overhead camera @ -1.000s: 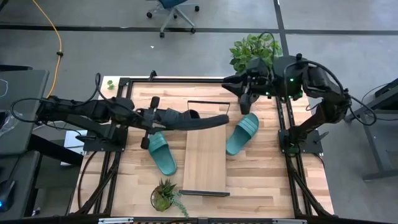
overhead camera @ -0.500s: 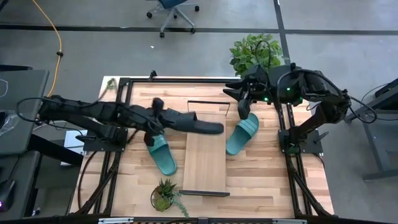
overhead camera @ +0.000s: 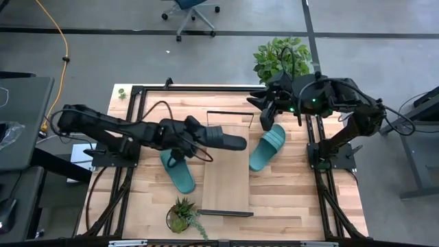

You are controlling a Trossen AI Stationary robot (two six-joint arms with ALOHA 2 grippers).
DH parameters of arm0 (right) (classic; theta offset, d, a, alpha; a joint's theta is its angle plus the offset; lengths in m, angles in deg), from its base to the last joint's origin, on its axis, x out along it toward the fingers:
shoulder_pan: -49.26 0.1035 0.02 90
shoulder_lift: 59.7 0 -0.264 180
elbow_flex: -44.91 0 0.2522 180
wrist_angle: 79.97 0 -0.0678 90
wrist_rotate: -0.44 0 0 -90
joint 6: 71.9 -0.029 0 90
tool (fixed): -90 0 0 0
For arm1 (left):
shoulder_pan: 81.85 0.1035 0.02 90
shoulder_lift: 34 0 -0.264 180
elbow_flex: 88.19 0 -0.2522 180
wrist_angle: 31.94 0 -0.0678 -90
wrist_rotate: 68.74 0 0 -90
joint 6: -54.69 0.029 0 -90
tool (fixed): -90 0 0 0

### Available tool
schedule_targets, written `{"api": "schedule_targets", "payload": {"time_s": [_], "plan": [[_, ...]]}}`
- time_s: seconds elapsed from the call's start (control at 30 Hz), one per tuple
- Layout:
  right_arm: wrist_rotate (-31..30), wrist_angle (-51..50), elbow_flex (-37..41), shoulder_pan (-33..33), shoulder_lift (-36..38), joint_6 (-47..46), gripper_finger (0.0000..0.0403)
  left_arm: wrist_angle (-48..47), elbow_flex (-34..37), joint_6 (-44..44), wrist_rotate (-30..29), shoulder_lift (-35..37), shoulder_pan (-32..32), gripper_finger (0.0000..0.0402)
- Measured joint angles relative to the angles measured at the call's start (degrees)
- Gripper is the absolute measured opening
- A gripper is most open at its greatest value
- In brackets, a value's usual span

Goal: Pick and place slides into the shelf
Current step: Put the right black slides on the shelf

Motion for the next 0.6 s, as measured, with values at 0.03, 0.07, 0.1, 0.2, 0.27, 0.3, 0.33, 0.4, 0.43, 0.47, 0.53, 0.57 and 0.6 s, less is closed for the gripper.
{"api": "schedule_targets", "payload": {"time_s": [0.03, 0.07, 0.1, 0.2, 0.27, 0.3, 0.33, 0.4, 0.43, 0.47, 0.53, 0.57, 0.6], "plan": [[0.00, -0.17, 0.00, 0.00, 0.02, -0.02, 0.0097, 0.53, 0.00, 0.01, -0.41, -0.81, 0.00, 0.0027], [0.00, -0.37, 0.00, 0.00, 0.00, -0.02, 0.0097, 1.26, 0.00, 0.04, -0.81, -1.50, 0.00, 0.0028], [0.00, -0.58, 0.00, 0.00, 0.00, -0.02, 0.0097, 1.81, 0.00, 0.42, -1.07, -1.95, 0.00, 0.0029], [-0.64, -1.48, 0.00, 0.02, 0.00, -0.22, 0.0097, 3.88, 0.00, 1.82, -1.91, -2.78, -0.04, 0.0027], [-1.39, -2.01, 0.00, 0.00, 0.00, -0.24, 0.0097, 4.42, 0.00, 2.64, -2.96, -2.88, -0.04, 0.0024], [-1.60, -2.30, 0.00, 0.00, 0.00, -0.24, 0.0097, 5.41, 0.00, 3.11, -3.21, -2.92, -0.04, 0.0023], [-1.78, -2.56, 0.00, 0.00, 0.00, -0.24, 0.0097, 6.32, -0.02, 3.68, -3.43, -3.07, -0.04, 0.0024], [-1.79, -2.70, 0.00, -0.01, 0.00, -0.24, 0.0097, 6.57, -0.02, 4.90, -4.89, -3.13, -0.04, 0.0026], [-1.89, -2.94, 0.00, 0.00, 0.00, -0.24, 0.0097, 6.67, -0.02, 5.71, -5.38, -3.13, -0.04, 0.0027], [-1.99, -3.19, 0.00, 0.00, 0.00, -0.24, 0.0097, 6.73, -0.02, 6.59, -5.43, -3.13, -0.04, 0.0027], [-1.99, -3.69, 0.00, 0.00, 0.00, -0.24, 0.0097, 6.72, 0.00, 7.79, -5.46, -3.13, -0.04, 0.0025], [-1.99, -4.15, 0.00, 0.00, 0.00, -0.24, 0.0097, 6.73, -0.01, 8.42, -5.47, -3.13, -0.04, 0.0024], [-1.99, -4.61, 0.00, 0.00, 0.00, -0.24, 0.0097, 6.76, -0.02, 8.79, -5.47, -3.13, -0.02, 0.0023]]}}
